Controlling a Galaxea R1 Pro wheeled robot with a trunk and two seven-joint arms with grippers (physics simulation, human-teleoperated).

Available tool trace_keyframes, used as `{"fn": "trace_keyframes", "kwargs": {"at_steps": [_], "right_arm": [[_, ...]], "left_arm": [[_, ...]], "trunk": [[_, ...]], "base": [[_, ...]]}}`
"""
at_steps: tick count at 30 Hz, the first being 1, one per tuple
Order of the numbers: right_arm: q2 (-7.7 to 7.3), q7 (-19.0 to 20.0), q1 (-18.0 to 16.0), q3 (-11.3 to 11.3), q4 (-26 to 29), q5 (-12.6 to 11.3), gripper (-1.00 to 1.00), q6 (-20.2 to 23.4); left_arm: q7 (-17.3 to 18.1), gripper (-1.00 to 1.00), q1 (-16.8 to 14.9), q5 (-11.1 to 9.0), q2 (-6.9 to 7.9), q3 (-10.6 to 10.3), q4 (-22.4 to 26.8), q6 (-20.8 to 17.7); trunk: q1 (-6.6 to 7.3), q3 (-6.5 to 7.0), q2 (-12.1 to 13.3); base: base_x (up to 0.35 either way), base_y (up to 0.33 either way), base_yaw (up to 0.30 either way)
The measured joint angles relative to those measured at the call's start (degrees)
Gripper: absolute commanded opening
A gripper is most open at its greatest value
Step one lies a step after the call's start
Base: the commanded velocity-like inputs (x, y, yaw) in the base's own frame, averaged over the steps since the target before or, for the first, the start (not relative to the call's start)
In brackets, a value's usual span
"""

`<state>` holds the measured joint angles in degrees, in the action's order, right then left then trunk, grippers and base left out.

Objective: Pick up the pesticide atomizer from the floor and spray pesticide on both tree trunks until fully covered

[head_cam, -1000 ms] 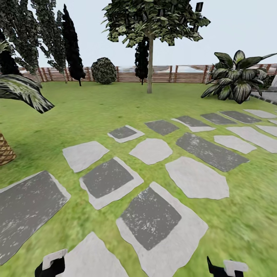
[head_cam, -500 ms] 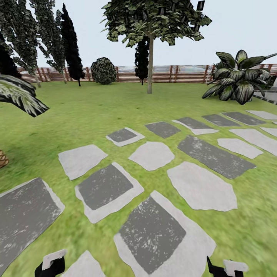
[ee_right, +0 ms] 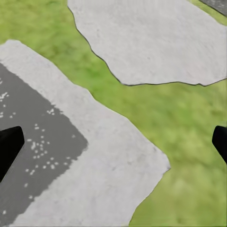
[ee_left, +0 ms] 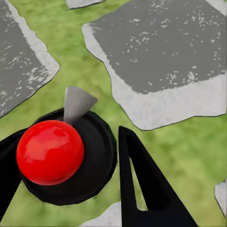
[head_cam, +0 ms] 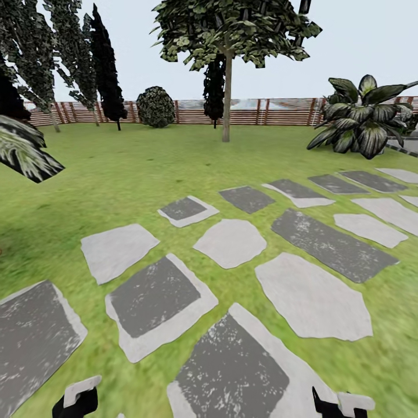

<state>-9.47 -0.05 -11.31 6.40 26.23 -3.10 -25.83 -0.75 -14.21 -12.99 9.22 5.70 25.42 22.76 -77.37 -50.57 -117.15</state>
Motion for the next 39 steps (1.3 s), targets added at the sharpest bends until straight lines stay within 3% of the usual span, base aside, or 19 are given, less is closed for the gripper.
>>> {"fn": "trace_keyframes", "kwargs": {"at_steps": [39], "right_arm": [[-0.01,-0.03,0.00,0.01,0.00,-0.01,1.00,0.00]], "left_arm": [[-0.02,-1.00,0.00,0.00,0.00,0.07,0.00,0.02]], "trunk": [[0.00,0.00,0.00]], "base": [[0.338,0.000,0.000]]}}
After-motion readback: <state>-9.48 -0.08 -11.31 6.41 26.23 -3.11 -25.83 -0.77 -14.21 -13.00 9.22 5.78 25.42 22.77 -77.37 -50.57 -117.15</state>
